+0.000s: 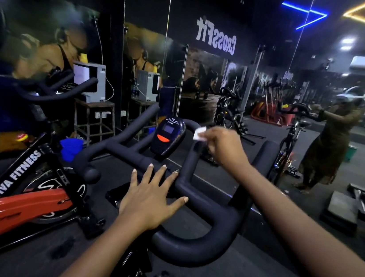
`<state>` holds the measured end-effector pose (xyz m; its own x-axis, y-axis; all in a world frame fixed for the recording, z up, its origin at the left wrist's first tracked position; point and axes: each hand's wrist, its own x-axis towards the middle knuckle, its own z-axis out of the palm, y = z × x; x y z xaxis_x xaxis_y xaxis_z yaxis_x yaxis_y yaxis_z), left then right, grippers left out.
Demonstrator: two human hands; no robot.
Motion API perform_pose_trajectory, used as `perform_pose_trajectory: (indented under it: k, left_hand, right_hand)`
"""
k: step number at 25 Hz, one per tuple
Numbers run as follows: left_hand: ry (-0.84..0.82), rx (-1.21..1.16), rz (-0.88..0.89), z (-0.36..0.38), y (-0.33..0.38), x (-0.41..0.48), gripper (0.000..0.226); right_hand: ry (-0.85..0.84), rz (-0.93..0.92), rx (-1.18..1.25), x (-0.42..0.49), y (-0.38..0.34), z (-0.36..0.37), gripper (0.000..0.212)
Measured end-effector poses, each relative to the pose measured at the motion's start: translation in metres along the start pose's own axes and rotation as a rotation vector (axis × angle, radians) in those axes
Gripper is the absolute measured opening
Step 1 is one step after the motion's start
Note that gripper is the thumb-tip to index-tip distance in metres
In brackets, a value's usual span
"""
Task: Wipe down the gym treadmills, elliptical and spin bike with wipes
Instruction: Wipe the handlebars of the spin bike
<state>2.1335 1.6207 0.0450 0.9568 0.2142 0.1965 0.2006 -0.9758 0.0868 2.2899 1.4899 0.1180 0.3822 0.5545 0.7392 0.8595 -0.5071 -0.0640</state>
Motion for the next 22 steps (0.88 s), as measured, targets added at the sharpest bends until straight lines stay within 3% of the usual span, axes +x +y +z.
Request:
perform_pose_trajectory:
  k: [2,7,14,17,18,22]
  left_hand:
    - [0.011,-0.008,-0.008,0.000,-0.001,0.001,0.070]
    - [0.031,-0.040,-0.005,0.002,-0.004,0.003,0.067]
    - [0.057,-0.039,-0.001,0.003,-0.004,0.004,0.063]
    - [0.058,-0.036,0.000,0.003,-0.003,0.004,0.062]
    - [0.061,-0.035,0.002,0.002,-0.002,0.004,0.062]
    - [0.065,-0.041,0.011,0.002,-0.002,0.004,0.061]
  right_hand:
    - [-0.084,0.084,-0.064,0.048,0.017,0.005,0.032]
    - [-0.440,0.017,-0.111,0.096,0.024,0.029,0.043]
    - [-0.014,0.364,0.077,0.012,0.008,0.028,0.030]
    - [0.081,0.285,0.034,-0.027,-0.027,0.024,0.027]
    - [0.085,0.215,0.021,-0.039,-0.035,0.024,0.024]
    - [-0.164,0.092,0.002,-0.068,-0.060,0.019,0.025]
